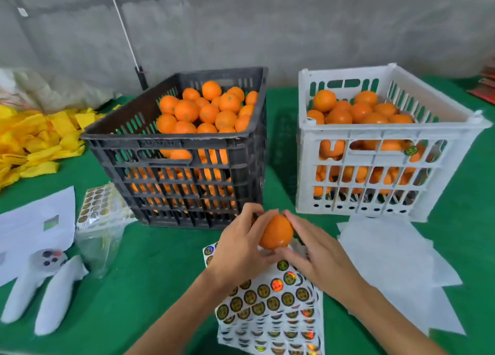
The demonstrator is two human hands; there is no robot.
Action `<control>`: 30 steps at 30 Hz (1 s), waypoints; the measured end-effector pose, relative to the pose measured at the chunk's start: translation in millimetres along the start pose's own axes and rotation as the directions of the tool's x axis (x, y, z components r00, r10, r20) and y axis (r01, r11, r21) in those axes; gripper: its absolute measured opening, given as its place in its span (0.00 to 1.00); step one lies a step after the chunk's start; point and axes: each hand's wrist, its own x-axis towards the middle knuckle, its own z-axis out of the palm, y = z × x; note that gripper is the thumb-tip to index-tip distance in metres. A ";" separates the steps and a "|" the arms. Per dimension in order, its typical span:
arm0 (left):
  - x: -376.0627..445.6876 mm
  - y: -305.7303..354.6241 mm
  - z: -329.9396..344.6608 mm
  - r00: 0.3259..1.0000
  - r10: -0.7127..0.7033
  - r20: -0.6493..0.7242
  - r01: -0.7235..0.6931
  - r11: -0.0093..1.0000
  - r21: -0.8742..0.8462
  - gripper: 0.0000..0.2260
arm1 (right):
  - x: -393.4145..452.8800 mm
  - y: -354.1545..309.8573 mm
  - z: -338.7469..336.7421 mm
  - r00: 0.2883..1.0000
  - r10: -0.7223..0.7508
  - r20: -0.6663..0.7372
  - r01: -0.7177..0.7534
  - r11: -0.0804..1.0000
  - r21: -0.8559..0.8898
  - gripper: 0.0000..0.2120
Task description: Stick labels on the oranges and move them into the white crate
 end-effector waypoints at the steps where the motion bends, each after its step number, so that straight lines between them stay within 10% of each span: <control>1: -11.7 -4.1 6.0 0.997 -0.062 0.039 0.062 0.998 -0.010 0.32 | -5.2 6.9 6.2 0.998 0.003 0.058 0.000 0.998 -0.057 0.36; 11: -34.3 -23.6 28.1 0.864 -0.503 0.017 0.496 0.845 -0.198 0.32 | -5.9 22.5 14.1 0.960 -0.045 0.275 0.066 0.996 -0.065 0.37; 30: -36.8 -24.8 28.4 0.859 -0.510 0.031 0.503 0.833 -0.232 0.32 | -8.5 5.7 14.8 0.890 -0.430 0.150 0.438 0.719 -0.539 0.21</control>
